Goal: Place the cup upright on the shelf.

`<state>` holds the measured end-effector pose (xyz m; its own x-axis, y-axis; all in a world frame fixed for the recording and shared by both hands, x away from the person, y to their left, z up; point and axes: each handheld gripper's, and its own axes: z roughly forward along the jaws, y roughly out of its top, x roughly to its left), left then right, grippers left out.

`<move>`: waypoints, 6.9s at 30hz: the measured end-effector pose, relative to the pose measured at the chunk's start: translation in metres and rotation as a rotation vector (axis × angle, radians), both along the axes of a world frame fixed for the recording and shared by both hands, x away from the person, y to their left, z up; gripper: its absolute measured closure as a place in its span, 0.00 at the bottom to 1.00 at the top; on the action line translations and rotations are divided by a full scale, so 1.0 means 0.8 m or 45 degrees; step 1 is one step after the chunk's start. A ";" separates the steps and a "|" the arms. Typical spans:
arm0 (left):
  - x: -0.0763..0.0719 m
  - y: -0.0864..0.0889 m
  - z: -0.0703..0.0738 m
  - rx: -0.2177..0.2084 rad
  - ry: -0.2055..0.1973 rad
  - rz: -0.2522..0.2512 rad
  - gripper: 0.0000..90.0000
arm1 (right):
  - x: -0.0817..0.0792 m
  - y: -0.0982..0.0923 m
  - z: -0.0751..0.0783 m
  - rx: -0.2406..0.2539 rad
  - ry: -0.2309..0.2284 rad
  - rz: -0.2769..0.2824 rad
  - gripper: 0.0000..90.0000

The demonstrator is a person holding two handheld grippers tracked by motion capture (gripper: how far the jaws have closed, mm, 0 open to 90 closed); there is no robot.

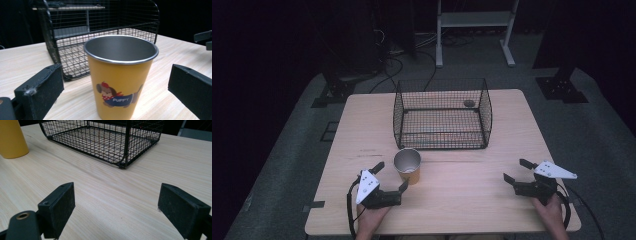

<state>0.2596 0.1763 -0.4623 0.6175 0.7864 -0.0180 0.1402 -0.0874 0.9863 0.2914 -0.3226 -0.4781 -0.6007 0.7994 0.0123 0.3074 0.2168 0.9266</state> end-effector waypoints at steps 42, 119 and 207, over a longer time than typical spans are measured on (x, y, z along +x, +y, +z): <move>0.038 -0.043 -0.005 0.100 0.108 0.012 0.04 | 0.000 0.000 0.000 0.000 0.000 -0.004 0.15; 0.083 -0.092 0.110 0.075 0.012 -0.281 0.16 | -0.001 0.001 0.000 -0.001 -0.006 -0.004 0.15; 0.252 -0.130 0.193 0.153 0.063 -0.373 0.16 | 0.001 -0.003 0.000 0.036 -0.001 -0.010 0.15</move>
